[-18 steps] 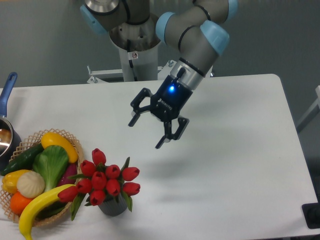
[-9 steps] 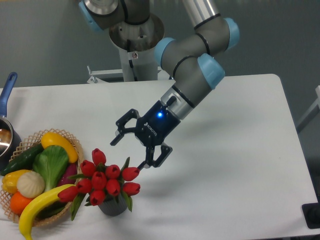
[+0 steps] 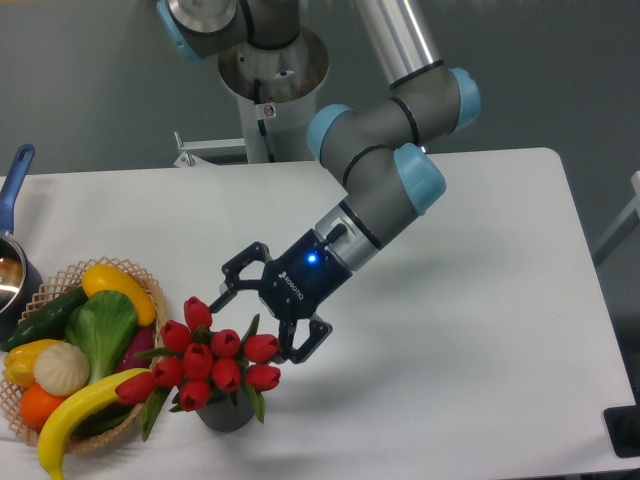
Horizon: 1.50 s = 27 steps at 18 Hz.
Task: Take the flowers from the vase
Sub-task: 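Lower the open gripper around the tulip stems above the vase rim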
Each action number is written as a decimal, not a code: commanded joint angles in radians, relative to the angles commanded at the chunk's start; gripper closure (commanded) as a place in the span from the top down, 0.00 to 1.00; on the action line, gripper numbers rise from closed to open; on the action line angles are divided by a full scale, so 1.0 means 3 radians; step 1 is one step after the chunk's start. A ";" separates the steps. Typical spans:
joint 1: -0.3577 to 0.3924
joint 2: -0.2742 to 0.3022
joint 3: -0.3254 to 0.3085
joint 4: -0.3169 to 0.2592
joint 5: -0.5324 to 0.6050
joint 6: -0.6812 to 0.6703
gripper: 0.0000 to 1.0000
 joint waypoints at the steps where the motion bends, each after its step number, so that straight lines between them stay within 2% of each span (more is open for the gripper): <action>1: -0.0005 -0.0031 0.0010 0.0000 0.0000 -0.0005 1.00; 6: -0.0097 -0.0123 0.0082 0.0000 0.0000 -0.0005 1.00; 10: -0.0143 -0.0123 0.0082 0.0000 0.0000 -0.0010 1.00; 11: -0.0148 -0.0123 0.0082 0.0000 0.0005 -0.0010 0.96; 15: -0.0148 -0.0128 0.0077 0.0000 0.0010 -0.0010 0.46; 17: -0.0148 -0.0128 0.0077 0.0000 0.0015 -0.0015 0.32; 19: -0.0148 -0.0118 0.0077 0.0000 0.0031 -0.0015 0.28; 25: -0.0133 -0.0067 0.0082 0.0000 0.0015 -0.0061 0.28; 27: -0.0118 0.0005 0.0087 0.0000 0.0000 -0.0153 0.28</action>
